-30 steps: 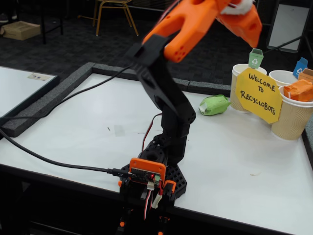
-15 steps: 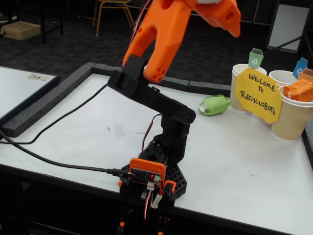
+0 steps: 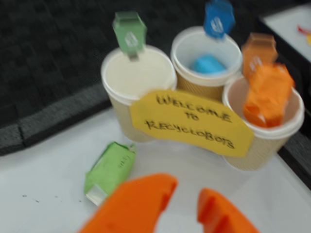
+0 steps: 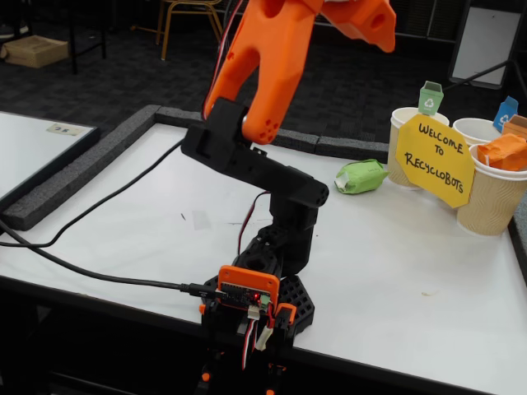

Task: Sort rubbish by color.

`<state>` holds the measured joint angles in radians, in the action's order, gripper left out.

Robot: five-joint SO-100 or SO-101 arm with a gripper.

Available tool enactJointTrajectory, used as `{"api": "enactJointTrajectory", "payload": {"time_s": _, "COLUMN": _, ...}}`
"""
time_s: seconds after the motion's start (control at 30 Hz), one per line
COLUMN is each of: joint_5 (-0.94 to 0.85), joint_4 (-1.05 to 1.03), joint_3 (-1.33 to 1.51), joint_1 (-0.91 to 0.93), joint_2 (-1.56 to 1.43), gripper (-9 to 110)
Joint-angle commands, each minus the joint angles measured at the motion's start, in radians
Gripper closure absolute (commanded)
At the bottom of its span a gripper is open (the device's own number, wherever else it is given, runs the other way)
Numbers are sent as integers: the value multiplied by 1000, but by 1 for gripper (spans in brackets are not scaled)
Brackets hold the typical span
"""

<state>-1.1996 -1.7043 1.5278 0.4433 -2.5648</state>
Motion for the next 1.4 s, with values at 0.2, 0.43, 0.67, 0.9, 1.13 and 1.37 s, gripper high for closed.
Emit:
{"api": "enactJointTrajectory", "payload": {"time_s": 0.2, "joint_5": 9, "joint_4": 138, "joint_3": 112, "joint_1": -146, "joint_2": 94, "gripper": 101}}
{"api": "enactJointTrajectory", "payload": {"time_s": 0.43, "joint_5": 5, "joint_4": 192, "joint_3": 115, "joint_1": -196, "joint_2": 310, "gripper": 101}}
{"api": "enactJointTrajectory", "payload": {"time_s": 0.67, "joint_5": 12, "joint_4": 321, "joint_3": 117, "joint_1": -201, "joint_2": 538, "gripper": 101}}
{"api": "enactJointTrajectory", "payload": {"time_s": 0.9, "joint_5": 81, "joint_4": 468, "joint_3": 117, "joint_1": -216, "joint_2": 715, "gripper": 101}}
{"api": "enactJointTrajectory", "payload": {"time_s": 1.13, "joint_5": 308, "joint_4": 571, "joint_3": 117, "joint_1": -298, "joint_2": 798, "gripper": 101}}
{"api": "enactJointTrajectory", "payload": {"time_s": 1.37, "joint_5": 436, "joint_4": 698, "joint_3": 114, "joint_1": -313, "joint_2": 905, "gripper": 101}}
